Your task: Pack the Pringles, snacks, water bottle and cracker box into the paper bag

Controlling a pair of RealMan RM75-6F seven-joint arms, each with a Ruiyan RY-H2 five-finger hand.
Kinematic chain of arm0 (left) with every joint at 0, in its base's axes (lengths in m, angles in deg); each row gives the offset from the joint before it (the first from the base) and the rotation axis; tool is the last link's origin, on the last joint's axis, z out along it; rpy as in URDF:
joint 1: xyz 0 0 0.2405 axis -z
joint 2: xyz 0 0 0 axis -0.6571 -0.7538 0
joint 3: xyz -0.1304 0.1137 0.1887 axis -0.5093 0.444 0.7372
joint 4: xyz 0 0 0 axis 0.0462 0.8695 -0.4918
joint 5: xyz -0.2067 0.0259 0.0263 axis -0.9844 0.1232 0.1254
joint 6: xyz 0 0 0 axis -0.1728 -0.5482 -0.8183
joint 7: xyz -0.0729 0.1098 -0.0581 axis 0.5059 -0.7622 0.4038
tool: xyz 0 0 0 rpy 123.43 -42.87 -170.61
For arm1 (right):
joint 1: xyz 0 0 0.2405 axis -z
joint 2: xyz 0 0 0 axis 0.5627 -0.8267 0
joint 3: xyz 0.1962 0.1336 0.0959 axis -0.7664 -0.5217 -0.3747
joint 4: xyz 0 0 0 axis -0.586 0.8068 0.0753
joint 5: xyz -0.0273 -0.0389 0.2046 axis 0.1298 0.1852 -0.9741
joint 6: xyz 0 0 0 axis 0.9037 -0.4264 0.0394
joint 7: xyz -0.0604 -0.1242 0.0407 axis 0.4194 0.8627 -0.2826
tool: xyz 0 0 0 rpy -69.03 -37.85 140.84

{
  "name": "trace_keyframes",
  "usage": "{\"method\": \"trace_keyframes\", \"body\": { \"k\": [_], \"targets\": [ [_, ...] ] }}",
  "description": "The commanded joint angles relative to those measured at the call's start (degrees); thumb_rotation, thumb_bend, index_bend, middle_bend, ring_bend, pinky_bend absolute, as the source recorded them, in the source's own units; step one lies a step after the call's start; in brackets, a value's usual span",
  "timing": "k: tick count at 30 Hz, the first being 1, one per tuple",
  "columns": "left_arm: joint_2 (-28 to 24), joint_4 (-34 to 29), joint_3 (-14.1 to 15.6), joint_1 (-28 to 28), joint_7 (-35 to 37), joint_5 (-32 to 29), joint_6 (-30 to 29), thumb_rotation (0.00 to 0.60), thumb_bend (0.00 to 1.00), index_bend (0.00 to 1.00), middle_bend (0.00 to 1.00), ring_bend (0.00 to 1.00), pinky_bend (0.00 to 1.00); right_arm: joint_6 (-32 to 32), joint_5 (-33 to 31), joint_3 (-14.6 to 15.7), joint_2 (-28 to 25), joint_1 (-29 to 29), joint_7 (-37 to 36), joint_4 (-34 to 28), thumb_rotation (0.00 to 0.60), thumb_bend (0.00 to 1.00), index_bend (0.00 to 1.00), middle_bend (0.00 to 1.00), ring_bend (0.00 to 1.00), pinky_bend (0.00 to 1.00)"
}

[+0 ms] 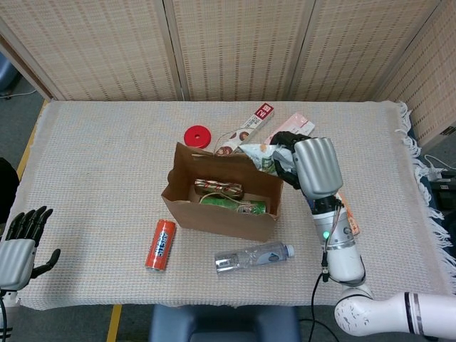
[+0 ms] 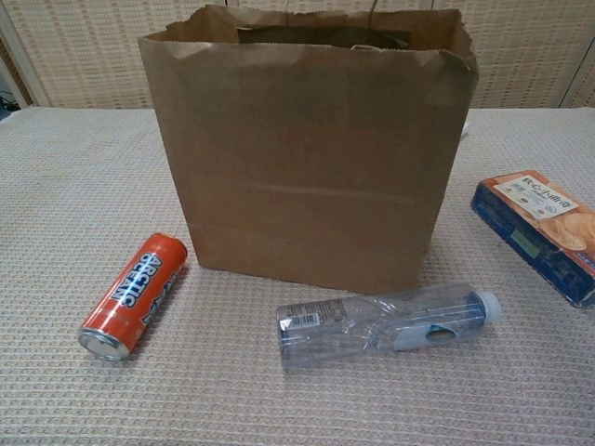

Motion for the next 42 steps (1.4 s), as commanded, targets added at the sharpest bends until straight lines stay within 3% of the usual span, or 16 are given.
{"method": "trace_keyframes", "body": {
  "k": [1, 7, 10, 13, 14, 16, 20, 25, 29, 38, 42],
  "targets": [
    [0.0, 0.1, 0.0, 0.0, 0.2, 0.0, 0.0, 0.600, 0.35, 0.00, 0.00, 0.00, 0.00, -0.3, -2.7, -1.0, 5.5, -3.9, 3.4, 0.9, 0.600, 0.54, 0.69, 0.62, 0.65, 0.77],
    [-0.1, 0.3, 0.1, 0.1, 0.8, 0.1, 0.2, 0.600, 0.35, 0.00, 0.00, 0.00, 0.00, -0.8, -4.9, 1.8, 10.6, -6.3, 7.6, 3.3, 0.600, 0.54, 0.68, 0.62, 0.65, 0.77],
    [-0.2, 0.4, 0.1, 0.1, 0.9, 0.2, 0.2, 0.600, 0.35, 0.00, 0.00, 0.00, 0.00, 0.2, -8.1, 3.9, 11.1, -6.4, 10.0, 3.4, 0.600, 0.53, 0.60, 0.61, 0.58, 0.69],
    [-0.1, 0.3, 0.1, 0.1, 0.8, 0.2, 0.1, 0.600, 0.35, 0.00, 0.00, 0.00, 0.00, 1.8, -12.3, 4.8, 10.0, -6.4, 11.8, 2.4, 0.600, 0.34, 0.30, 0.43, 0.36, 0.49],
    [-0.1, 0.3, 0.1, 0.1, 0.7, 0.2, 0.1, 0.600, 0.35, 0.00, 0.00, 0.00, 0.00, 2.1, -13.4, 4.8, 9.6, -6.4, 12.1, 2.1, 0.600, 0.25, 0.14, 0.32, 0.25, 0.39],
    [-0.1, 0.3, 0.1, 0.1, 0.6, 0.2, 0.1, 0.600, 0.35, 0.00, 0.00, 0.00, 0.00, 2.3, -14.6, 4.2, 8.9, -6.3, 11.5, 1.7, 0.600, 0.17, 0.02, 0.22, 0.15, 0.29],
    [-0.1, 0.2, 0.0, 0.1, 0.4, 0.1, 0.1, 0.600, 0.35, 0.00, 0.00, 0.00, 0.00, 1.8, -13.9, 3.0, 7.6, -5.6, 9.1, 1.5, 0.600, 0.11, 0.00, 0.12, 0.06, 0.18],
    [0.0, 0.1, 0.0, 0.0, 0.2, 0.0, 0.1, 0.600, 0.35, 0.00, 0.00, 0.00, 0.00, 1.2, -12.6, 1.2, 5.2, -4.3, 5.2, -0.4, 0.600, 0.09, 0.00, 0.10, 0.04, 0.16],
    [0.0, 0.1, 0.0, 0.0, 0.2, 0.0, 0.1, 0.600, 0.35, 0.00, 0.00, 0.00, 0.00, 1.5, -10.2, 1.4, 2.0, -2.3, 2.3, -3.6, 0.600, 0.09, 0.00, 0.10, 0.04, 0.16],
    [0.0, 0.1, 0.0, 0.0, 0.1, 0.0, 0.0, 0.600, 0.35, 0.00, 0.00, 0.00, 0.00, 4.3, -0.9, 7.4, -12.7, 8.2, -7.4, -9.5, 0.600, 0.09, 0.00, 0.10, 0.05, 0.16],
    [0.0, -0.1, 0.0, 0.0, -0.3, -0.2, 0.0, 0.600, 0.35, 0.00, 0.00, 0.00, 0.00, 7.9, 6.5, 13.5, -19.5, 13.7, -12.7, -7.3, 0.600, 0.09, 0.00, 0.10, 0.05, 0.16]
  ]
}}
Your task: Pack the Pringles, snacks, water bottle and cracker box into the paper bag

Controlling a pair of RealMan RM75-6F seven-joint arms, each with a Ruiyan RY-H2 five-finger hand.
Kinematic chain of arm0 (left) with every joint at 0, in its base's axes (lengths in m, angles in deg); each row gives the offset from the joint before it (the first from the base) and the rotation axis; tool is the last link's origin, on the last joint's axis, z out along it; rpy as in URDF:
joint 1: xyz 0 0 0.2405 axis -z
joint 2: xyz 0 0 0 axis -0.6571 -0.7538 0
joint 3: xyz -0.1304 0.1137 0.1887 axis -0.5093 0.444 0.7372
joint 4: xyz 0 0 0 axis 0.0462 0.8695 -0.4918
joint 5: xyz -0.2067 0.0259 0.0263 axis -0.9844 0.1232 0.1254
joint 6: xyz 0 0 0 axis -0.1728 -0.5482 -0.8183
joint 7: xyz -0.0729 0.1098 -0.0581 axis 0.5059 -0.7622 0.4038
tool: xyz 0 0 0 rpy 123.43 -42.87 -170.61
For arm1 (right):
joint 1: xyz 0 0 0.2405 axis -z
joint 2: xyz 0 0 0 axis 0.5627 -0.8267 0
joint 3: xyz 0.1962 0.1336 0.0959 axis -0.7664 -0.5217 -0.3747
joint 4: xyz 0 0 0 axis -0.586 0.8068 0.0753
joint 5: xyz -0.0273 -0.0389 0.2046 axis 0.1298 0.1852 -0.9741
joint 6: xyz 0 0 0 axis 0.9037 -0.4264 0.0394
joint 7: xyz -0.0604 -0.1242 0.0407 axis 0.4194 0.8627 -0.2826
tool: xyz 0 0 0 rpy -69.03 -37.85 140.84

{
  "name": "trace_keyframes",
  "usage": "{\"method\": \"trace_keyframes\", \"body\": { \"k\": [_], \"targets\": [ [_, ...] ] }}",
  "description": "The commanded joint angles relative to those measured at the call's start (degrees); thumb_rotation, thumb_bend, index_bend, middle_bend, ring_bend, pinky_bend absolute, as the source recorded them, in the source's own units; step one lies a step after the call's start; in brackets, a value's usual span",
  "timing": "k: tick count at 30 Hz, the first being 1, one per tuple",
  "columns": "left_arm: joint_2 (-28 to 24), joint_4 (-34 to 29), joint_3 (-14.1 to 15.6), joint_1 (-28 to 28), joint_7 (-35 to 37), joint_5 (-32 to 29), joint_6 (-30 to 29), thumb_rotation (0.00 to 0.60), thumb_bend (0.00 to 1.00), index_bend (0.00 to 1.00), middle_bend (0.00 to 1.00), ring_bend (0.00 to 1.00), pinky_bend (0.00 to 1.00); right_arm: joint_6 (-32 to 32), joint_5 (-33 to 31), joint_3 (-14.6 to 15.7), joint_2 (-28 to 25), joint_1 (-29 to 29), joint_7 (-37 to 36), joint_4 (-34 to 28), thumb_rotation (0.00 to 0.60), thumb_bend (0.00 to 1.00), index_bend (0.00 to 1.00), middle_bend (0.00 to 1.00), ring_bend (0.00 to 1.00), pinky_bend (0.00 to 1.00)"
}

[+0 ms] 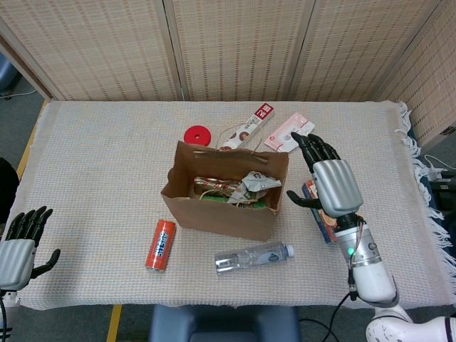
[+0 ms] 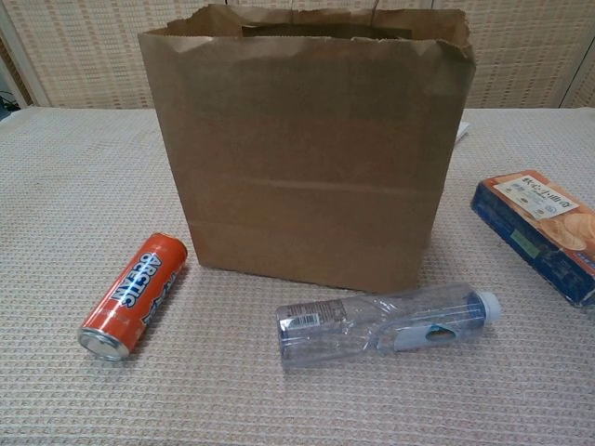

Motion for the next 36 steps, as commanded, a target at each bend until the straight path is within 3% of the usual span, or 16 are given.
{"method": "trace_keyframes", "body": {
  "k": [1, 6, 13, 18, 21, 27, 36],
  "targets": [
    [0.1, -0.1, 0.0, 0.0, -0.2, -0.1, 0.0, 0.600, 0.35, 0.00, 0.00, 0.00, 0.00, 4.5, 8.6, 7.2, -6.9, 6.2, -5.9, 1.9, 0.600, 0.09, 0.00, 0.10, 0.05, 0.16],
    [0.2, -0.3, -0.1, -0.1, -0.9, -0.3, -0.2, 0.600, 0.35, 0.00, 0.00, 0.00, 0.00, 11.1, 21.3, 16.0, -11.6, 9.9, -9.6, 8.1, 0.600, 0.09, 0.00, 0.10, 0.05, 0.15],
    [0.3, -0.5, -0.2, -0.2, -1.4, -0.5, -0.3, 0.600, 0.35, 0.00, 0.00, 0.00, 0.00, 16.5, 34.5, 21.8, -9.9, 10.5, -15.6, 14.2, 0.600, 0.09, 0.00, 0.10, 0.06, 0.16],
    [0.4, -0.5, -0.2, -0.2, -1.4, -0.5, -0.3, 0.600, 0.35, 0.00, 0.00, 0.00, 0.00, 18.3, 36.7, 22.6, -8.5, 9.9, -15.8, 15.3, 0.600, 0.09, 0.01, 0.10, 0.07, 0.16],
    [0.3, -0.4, -0.2, -0.2, -1.2, -0.5, -0.3, 0.600, 0.35, 0.00, 0.00, 0.00, 0.00, 24.2, 38.4, 23.9, -4.8, 7.6, -14.1, 16.0, 0.600, 0.09, 0.01, 0.10, 0.08, 0.16],
    [0.3, -0.3, -0.2, -0.1, -0.9, -0.4, -0.2, 0.600, 0.35, 0.00, 0.00, 0.00, 0.00, 29.3, 35.4, 22.8, 1.3, 5.3, -9.9, 15.7, 0.600, 0.09, 0.02, 0.10, 0.08, 0.16],
    [0.1, -0.2, -0.2, -0.1, -0.4, -0.3, -0.1, 0.600, 0.35, 0.00, 0.00, 0.00, 0.00, 30.5, 29.7, 19.9, 10.8, 3.6, -2.1, 17.2, 0.600, 0.09, 0.00, 0.10, 0.08, 0.16]
  ]
}}
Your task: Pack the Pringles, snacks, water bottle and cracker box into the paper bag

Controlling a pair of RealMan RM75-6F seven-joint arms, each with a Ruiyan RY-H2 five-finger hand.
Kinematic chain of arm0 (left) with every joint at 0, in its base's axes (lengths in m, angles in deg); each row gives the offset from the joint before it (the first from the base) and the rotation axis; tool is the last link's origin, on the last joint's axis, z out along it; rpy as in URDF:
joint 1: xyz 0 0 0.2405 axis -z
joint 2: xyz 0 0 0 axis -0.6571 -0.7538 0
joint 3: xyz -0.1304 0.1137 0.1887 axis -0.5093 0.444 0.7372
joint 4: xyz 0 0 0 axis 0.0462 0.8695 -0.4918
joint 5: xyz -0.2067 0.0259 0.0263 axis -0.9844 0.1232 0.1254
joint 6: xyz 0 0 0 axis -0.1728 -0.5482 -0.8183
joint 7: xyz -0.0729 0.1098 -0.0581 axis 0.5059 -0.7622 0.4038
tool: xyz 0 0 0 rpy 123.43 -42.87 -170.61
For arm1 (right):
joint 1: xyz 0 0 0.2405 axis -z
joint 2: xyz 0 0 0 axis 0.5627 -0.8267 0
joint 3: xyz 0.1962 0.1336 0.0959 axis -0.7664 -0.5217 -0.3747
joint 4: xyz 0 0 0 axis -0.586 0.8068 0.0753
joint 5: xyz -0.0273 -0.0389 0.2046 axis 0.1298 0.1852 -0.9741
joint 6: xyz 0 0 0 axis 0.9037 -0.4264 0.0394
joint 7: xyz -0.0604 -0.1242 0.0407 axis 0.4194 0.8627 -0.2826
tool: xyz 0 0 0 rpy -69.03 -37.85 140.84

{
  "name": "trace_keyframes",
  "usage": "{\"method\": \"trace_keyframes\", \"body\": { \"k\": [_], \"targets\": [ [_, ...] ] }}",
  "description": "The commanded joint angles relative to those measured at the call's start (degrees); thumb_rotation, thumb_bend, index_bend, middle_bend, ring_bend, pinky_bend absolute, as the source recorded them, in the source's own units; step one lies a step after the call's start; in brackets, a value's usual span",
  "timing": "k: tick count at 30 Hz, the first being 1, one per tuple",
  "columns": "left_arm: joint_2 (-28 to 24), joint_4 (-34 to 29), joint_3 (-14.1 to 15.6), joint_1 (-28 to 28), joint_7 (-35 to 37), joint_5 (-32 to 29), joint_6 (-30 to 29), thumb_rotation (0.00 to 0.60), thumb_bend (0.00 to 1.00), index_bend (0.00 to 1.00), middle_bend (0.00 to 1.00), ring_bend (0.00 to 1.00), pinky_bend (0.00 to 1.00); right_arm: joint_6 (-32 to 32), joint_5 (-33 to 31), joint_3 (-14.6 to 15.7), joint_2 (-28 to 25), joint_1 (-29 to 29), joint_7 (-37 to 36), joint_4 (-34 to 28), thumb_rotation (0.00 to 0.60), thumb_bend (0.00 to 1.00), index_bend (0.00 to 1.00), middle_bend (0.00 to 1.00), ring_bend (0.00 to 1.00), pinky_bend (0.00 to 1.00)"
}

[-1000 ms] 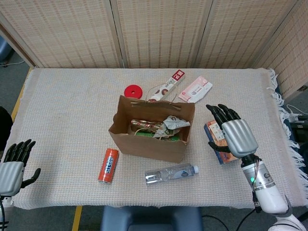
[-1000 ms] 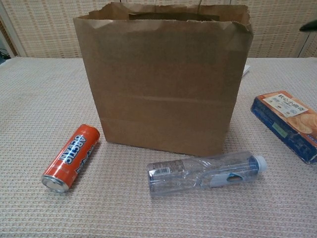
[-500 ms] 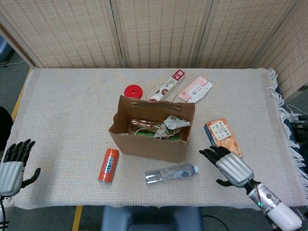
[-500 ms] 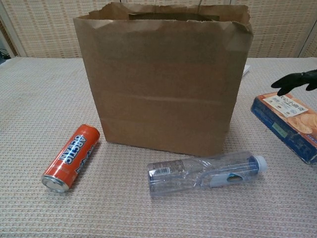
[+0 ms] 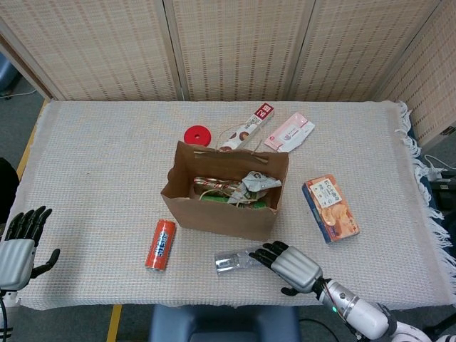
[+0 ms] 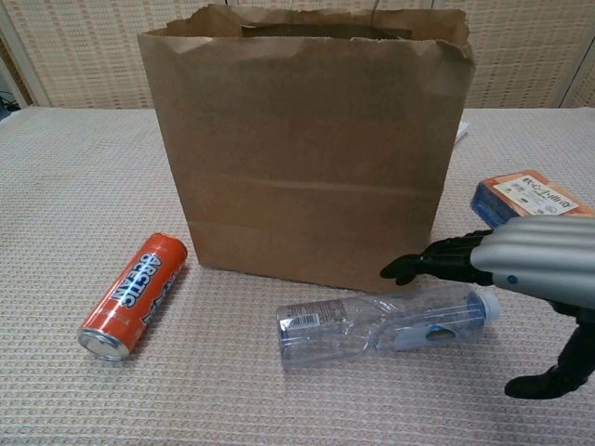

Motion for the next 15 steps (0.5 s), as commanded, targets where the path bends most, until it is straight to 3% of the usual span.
{"method": "trace_keyframes", "body": {
  "k": [1, 15],
  "targets": [
    [0.0, 0.0, 0.0, 0.0, 0.1, 0.1, 0.0, 0.600, 0.35, 0.00, 0.00, 0.00, 0.00, 0.7, -3.4, -1.5, 3.5, -1.0, 3.5, 1.1, 0.600, 0.09, 0.00, 0.10, 0.08, 0.16],
    [-0.1, 0.2, 0.1, 0.1, 0.6, 0.3, 0.1, 0.600, 0.35, 0.00, 0.00, 0.00, 0.00, 0.7, -20.1, -4.2, 16.1, -5.5, 16.5, 7.0, 0.600, 0.09, 0.00, 0.08, 0.01, 0.07]
  ]
}}
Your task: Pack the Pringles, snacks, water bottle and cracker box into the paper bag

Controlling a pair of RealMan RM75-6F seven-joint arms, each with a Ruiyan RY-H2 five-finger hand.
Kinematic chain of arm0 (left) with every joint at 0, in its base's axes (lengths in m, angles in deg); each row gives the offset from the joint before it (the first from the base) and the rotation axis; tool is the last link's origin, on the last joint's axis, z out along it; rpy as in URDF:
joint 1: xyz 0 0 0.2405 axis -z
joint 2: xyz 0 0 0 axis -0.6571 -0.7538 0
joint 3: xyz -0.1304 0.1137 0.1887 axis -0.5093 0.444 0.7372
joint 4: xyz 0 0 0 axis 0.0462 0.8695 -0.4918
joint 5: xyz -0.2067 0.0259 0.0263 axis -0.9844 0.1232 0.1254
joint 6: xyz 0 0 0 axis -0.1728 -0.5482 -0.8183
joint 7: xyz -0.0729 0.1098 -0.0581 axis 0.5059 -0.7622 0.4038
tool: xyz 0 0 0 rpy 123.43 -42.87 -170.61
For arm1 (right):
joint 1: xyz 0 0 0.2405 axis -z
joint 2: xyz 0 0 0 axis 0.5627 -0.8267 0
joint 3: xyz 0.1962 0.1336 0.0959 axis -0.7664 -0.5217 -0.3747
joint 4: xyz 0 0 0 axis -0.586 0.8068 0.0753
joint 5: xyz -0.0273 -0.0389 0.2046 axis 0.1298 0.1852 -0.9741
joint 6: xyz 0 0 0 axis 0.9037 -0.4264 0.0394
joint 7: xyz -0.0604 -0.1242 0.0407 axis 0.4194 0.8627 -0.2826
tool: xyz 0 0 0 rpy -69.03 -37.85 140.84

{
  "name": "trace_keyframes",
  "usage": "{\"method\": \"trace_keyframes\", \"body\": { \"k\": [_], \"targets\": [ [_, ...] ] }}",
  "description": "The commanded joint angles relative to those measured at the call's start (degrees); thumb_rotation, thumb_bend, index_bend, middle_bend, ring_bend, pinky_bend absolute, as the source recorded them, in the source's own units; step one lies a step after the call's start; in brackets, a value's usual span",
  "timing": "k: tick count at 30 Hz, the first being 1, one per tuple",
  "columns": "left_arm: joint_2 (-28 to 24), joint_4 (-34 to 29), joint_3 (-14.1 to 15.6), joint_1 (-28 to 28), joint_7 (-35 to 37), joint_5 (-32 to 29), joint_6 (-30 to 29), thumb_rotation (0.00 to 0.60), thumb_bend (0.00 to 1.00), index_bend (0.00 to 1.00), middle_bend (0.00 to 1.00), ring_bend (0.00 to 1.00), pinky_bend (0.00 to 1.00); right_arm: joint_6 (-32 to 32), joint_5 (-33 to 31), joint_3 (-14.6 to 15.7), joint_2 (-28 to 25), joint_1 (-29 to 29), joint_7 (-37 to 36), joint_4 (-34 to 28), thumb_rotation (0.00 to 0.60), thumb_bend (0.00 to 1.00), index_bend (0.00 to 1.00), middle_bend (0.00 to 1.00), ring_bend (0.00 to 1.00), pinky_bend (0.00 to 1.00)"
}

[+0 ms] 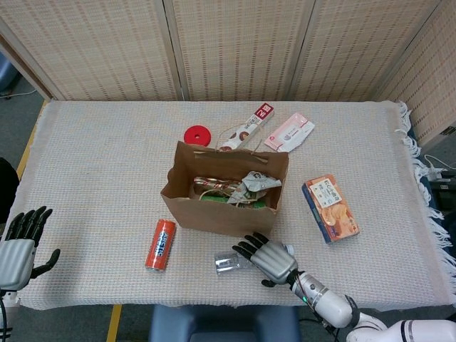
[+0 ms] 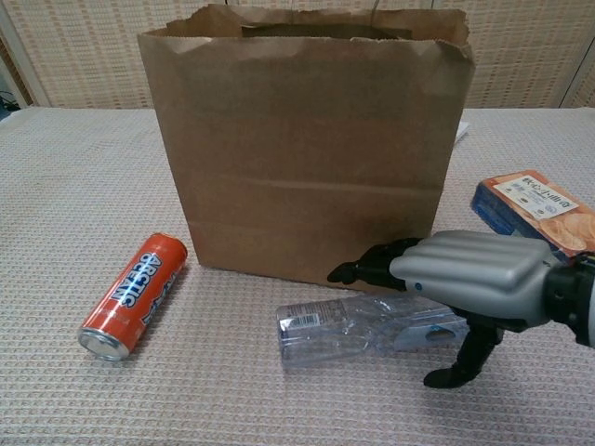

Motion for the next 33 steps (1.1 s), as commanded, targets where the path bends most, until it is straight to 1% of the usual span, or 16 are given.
{"method": "trace_keyframes", "body": {
  "k": [1, 3, 5, 6, 7, 8, 11, 12, 14, 15, 20, 25, 29, 32, 33],
  "targets": [
    [0.0, 0.0, 0.0, 0.0, 0.1, 0.0, 0.0, 0.600, 0.35, 0.00, 0.00, 0.00, 0.00, -0.7, -4.2, -0.5, 3.5, -1.6, 3.3, 2.5, 0.600, 0.09, 0.00, 0.08, 0.01, 0.07],
    [-0.1, 0.1, 0.0, 0.0, 0.3, 0.1, 0.0, 0.600, 0.35, 0.00, 0.00, 0.00, 0.00, -1.2, -6.6, -0.4, 5.1, -2.2, 4.9, 3.5, 0.600, 0.09, 0.00, 0.08, 0.01, 0.08],
    [-0.1, 0.2, 0.1, 0.0, 0.5, 0.2, 0.0, 0.600, 0.35, 0.00, 0.00, 0.00, 0.00, -2.5, -7.6, -0.5, 6.4, -2.3, 5.6, 4.1, 0.600, 0.09, 0.02, 0.09, 0.05, 0.13],
    [-0.1, 0.2, 0.1, 0.0, 0.6, 0.2, 0.1, 0.600, 0.34, 0.00, 0.00, 0.00, 0.00, -4.0, -7.3, -0.5, 7.3, -2.1, 5.8, 4.5, 0.600, 0.10, 0.11, 0.14, 0.13, 0.23],
    [-0.1, 0.3, 0.1, 0.1, 0.7, 0.3, 0.1, 0.600, 0.35, 0.00, 0.00, 0.00, 0.00, -5.4, -6.5, -0.5, 8.0, -1.7, 5.9, 4.9, 0.600, 0.12, 0.19, 0.19, 0.20, 0.31],
    [-0.1, 0.3, 0.1, 0.1, 0.7, 0.3, 0.1, 0.600, 0.34, 0.00, 0.00, 0.00, 0.00, -6.6, -5.6, -0.3, 8.5, -1.4, 5.8, 5.2, 0.600, 0.17, 0.34, 0.30, 0.32, 0.45],
    [-0.2, 0.3, 0.1, 0.1, 0.9, 0.3, 0.1, 0.600, 0.34, 0.00, 0.00, 0.00, 0.00, -9.3, -2.4, 0.3, 9.0, -0.3, 4.2, 5.6, 0.600, 0.27, 0.59, 0.49, 0.53, 0.67],
    [-0.2, 0.3, 0.1, 0.1, 0.9, 0.3, 0.1, 0.600, 0.34, 0.00, 0.00, 0.00, 0.00, -10.1, -1.3, 0.5, 8.8, 0.1, 3.2, 5.5, 0.600, 0.29, 0.64, 0.53, 0.58, 0.71],
    [-0.2, 0.3, 0.1, 0.1, 0.8, 0.3, 0.1, 0.600, 0.34, 0.00, 0.00, 0.00, 0.00, -10.7, 0.3, 0.8, 8.2, 0.5, 1.5, 4.9, 0.600, 0.30, 0.68, 0.57, 0.64, 0.73],
    [-0.2, 0.3, 0.1, 0.1, 0.8, 0.3, 0.1, 0.600, 0.34, 0.00, 0.00, 0.00, 0.00, -11.1, 1.0, 0.8, 7.7, 0.7, 0.4, 4.3, 0.600, 0.30, 0.68, 0.58, 0.65, 0.73],
    [-0.1, 0.2, 0.1, 0.0, 0.4, 0.2, 0.0, 0.600, 0.34, 0.00, 0.00, 0.00, 0.00, -12.9, 4.8, 0.8, 6.0, 1.2, -2.6, 1.8, 0.600, 0.31, 0.70, 0.59, 0.65, 0.73],
    [0.0, 0.1, 0.1, 0.0, 0.1, 0.1, -0.1, 0.600, 0.35, 0.00, 0.00, 0.00, 0.00, -14.8, 8.2, -0.3, 4.8, 1.5, -6.7, -1.6, 0.600, 0.31, 0.70, 0.59, 0.65, 0.73],
    [0.0, 0.1, 0.0, 0.0, 0.0, 0.0, 0.0, 0.600, 0.35, 0.00, 0.00, 0.00, 0.00, -16.9, 11.0, -2.4, 4.1, 1.4, -10.1, -4.9, 0.600, 0.31, 0.70, 0.59, 0.65, 0.73],
    [0.0, 0.0, 0.0, 0.0, 0.0, 0.0, 0.0, 0.600, 0.35, 0.00, 0.00, 0.00, 0.00, -18.6, 12.2, -5.2, 3.3, 1.1, -12.2, -8.3, 0.600, 0.31, 0.70, 0.59, 0.65, 0.73],
    [0.0, 0.0, 0.0, 0.0, 0.0, 0.0, 0.0, 0.600, 0.35, 0.00, 0.00, 0.00, 0.00, -19.5, 12.8, -6.5, 2.8, 0.9, -12.2, -9.4, 0.600, 0.31, 0.70, 0.59, 0.65, 0.73]
  ]
}}
